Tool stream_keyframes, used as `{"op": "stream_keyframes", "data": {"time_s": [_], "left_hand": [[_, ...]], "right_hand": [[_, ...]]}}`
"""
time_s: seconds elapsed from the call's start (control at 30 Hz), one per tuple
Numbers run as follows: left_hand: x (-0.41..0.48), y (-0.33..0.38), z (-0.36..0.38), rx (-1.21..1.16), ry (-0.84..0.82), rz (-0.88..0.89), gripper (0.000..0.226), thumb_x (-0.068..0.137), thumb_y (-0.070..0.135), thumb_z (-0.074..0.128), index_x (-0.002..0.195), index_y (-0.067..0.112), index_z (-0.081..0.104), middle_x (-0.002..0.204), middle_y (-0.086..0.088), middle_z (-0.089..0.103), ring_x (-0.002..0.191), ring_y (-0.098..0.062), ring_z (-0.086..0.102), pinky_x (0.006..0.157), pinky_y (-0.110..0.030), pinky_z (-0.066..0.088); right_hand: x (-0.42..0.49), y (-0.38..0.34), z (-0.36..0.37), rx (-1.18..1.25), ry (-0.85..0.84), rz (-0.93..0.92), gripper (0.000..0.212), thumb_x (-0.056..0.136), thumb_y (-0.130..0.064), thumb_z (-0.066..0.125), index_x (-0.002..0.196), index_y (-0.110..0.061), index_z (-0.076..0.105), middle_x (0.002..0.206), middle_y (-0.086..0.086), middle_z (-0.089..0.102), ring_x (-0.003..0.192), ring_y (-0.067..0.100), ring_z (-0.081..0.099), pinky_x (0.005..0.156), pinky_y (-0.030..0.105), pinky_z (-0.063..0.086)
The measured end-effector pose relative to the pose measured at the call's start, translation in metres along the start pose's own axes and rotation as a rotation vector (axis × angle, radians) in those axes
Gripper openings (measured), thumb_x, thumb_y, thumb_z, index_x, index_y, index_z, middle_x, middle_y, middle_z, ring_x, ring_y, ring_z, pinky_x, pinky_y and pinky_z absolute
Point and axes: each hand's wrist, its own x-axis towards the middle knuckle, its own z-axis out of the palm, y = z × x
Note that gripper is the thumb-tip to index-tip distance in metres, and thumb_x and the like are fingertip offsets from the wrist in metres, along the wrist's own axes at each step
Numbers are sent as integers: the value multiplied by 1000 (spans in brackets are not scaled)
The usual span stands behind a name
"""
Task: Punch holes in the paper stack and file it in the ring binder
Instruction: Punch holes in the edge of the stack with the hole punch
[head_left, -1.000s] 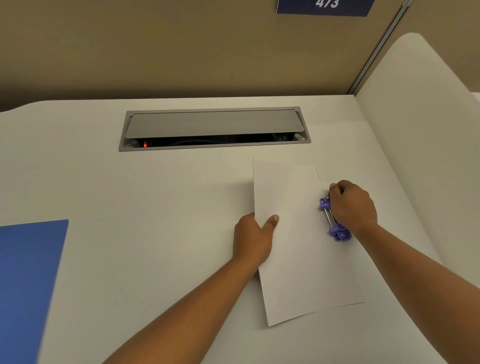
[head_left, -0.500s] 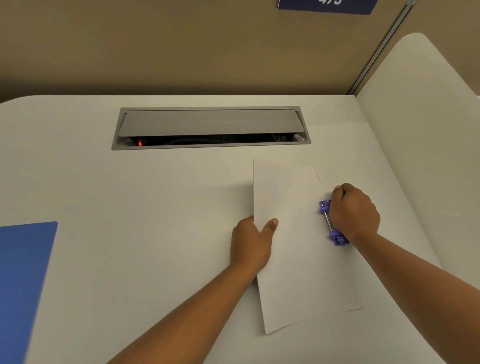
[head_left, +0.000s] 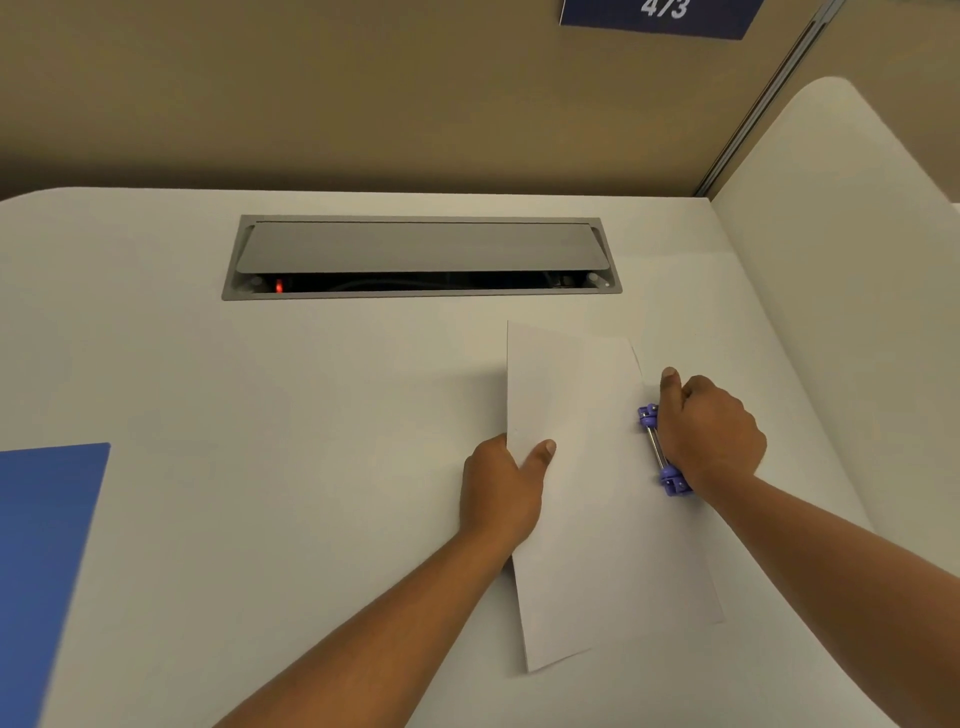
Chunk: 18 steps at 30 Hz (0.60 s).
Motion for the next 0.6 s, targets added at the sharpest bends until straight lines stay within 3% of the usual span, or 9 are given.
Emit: {"op": "stream_keyframes", "data": {"time_s": [0.37,0.6], "left_hand": [[1,2,1,22,6,-15,22,91,36,63,105,21,70,87,14,67,86,-13,66,78,-26,53],[0,3,0,45,8,-27,22,91,36,63,104,20,70,97,6,73,88,-16,68,78,-26,53]], "right_hand": [[-1,1,0,-2,8,-12,59,93,-57,23,71,-13,55,65,5,59,62,31,56,62,33,41],[-1,-1,-2,-30,-9,-29,59,93,-58,23,75,-13,56,70,6,59,66,32,55,62,33,39]]}}
